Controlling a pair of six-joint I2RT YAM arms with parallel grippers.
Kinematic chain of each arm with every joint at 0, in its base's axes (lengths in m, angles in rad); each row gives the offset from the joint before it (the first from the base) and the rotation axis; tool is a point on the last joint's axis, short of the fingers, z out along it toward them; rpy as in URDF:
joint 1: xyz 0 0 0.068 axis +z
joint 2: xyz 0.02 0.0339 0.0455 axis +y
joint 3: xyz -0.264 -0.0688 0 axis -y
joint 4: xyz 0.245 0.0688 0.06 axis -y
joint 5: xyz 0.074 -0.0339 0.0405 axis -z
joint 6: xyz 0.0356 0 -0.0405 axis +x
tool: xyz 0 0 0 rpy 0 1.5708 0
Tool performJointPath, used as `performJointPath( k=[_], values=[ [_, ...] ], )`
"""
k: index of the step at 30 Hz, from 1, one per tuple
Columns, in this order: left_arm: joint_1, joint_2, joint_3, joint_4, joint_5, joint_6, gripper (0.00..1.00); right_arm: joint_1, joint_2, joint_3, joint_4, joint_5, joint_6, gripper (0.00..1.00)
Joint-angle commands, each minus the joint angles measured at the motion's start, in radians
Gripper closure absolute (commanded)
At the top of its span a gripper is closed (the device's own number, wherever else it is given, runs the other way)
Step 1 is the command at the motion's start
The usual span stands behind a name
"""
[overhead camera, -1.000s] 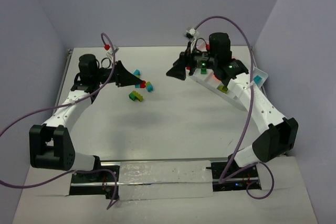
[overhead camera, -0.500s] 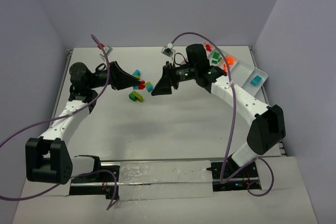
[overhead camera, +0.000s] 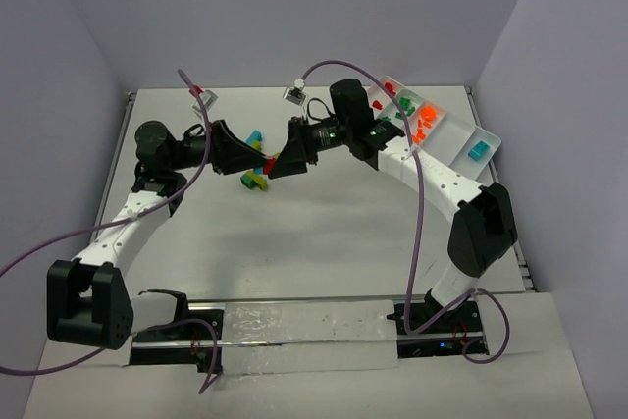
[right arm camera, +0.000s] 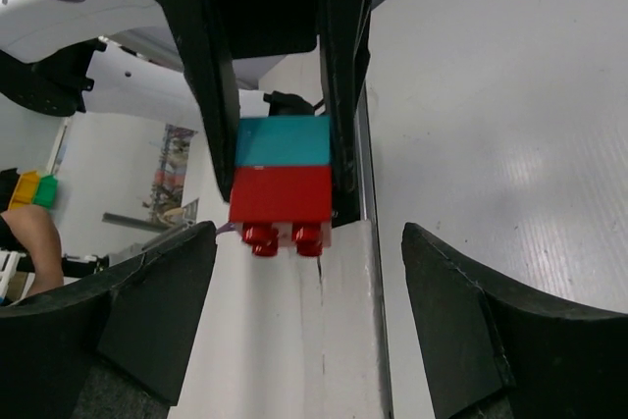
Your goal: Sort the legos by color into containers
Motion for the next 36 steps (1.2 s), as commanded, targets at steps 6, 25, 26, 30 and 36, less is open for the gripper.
performJointPath(
  k=[6,25,26,30,36],
  values=[
    [-0.020,-0.038,0.006,-0.032,-0.009,0.054,1.00,0.015,0.032,0.065,0.054,-0.024,0.022,0.49],
    [0.021,-0.050,0.079,-0.277,0.019,0.190,0.42,-0.014,-0.077,-0.045,0.020,-0.026,-0.070,1.00],
    [0.021,-0.049,0.078,-0.279,0.022,0.189,0.43,-0.015,-0.079,-0.046,0.020,-0.025,-0.071,1.00],
    [0.020,-0.050,0.074,-0.271,0.029,0.188,0.46,-0.013,-0.076,-0.040,0.008,-0.020,-0.076,1.00],
    [0.013,-0.045,0.069,-0.290,0.033,0.207,0.36,-0.014,-0.050,-0.008,0.013,-0.028,-0.058,1.00]
  ],
)
